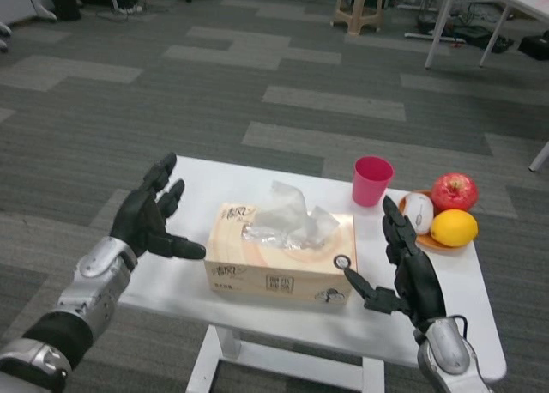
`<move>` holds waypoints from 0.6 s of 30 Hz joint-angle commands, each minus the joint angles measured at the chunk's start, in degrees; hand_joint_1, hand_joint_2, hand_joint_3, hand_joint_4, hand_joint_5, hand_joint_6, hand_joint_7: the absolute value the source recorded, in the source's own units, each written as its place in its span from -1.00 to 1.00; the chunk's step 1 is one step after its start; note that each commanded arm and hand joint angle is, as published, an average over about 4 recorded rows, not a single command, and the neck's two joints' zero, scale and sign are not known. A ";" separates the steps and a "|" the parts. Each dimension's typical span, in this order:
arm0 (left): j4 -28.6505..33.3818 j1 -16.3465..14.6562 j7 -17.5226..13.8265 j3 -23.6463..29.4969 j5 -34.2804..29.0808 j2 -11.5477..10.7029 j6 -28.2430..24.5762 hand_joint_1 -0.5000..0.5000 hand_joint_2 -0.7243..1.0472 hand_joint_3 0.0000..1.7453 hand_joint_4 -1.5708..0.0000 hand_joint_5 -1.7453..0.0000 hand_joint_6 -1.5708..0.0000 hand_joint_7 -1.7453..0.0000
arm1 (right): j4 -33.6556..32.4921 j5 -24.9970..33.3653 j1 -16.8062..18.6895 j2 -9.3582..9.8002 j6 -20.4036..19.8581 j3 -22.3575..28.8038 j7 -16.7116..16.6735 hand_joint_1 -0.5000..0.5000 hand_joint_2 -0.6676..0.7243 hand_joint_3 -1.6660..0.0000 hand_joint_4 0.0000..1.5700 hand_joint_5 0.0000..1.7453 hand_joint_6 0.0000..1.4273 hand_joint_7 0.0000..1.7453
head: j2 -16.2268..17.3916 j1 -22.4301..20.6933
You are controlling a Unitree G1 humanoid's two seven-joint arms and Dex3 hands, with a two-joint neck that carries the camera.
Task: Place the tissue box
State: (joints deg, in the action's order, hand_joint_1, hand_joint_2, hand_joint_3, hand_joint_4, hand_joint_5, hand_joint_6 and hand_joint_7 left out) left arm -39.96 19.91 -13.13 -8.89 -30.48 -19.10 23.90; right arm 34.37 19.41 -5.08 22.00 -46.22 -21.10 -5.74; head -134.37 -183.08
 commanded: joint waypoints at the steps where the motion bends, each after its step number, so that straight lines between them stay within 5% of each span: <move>1: 3.20 -1.36 -0.23 2.61 -0.63 -0.99 0.35 1.00 -0.30 -1.00 1.00 0.94 1.00 1.00 | -3.23 0.34 1.94 1.62 -0.37 2.32 -0.24 -0.08 -0.73 0.10 -1.00 -1.00 -1.00 -0.92 | -0.01 0.03; 13: 14.73 -3.47 0.08 8.45 -0.63 -1.03 1.32 1.00 -0.30 -1.00 1.00 0.88 1.00 1.00 | -10.99 0.36 2.45 1.43 -0.28 9.33 -3.14 -0.08 -0.73 0.05 -0.98 -1.00 -1.00 -0.92 | -0.20 -0.02; 18: 18.95 -3.72 0.30 7.40 -1.53 -0.68 2.53 1.00 -0.30 -1.00 1.00 0.94 1.00 1.00 | -13.36 0.36 0.27 -1.14 -0.45 13.37 -4.72 -0.08 -0.73 0.07 -0.97 -1.00 -1.00 -0.92 | -0.46 -0.04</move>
State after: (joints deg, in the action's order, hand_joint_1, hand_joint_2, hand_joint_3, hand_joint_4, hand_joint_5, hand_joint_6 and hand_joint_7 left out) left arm -22.60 16.70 -12.97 -1.03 -31.22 -19.39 25.68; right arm 22.18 19.48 -3.17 21.87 -46.20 -9.66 -9.87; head -134.77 -183.14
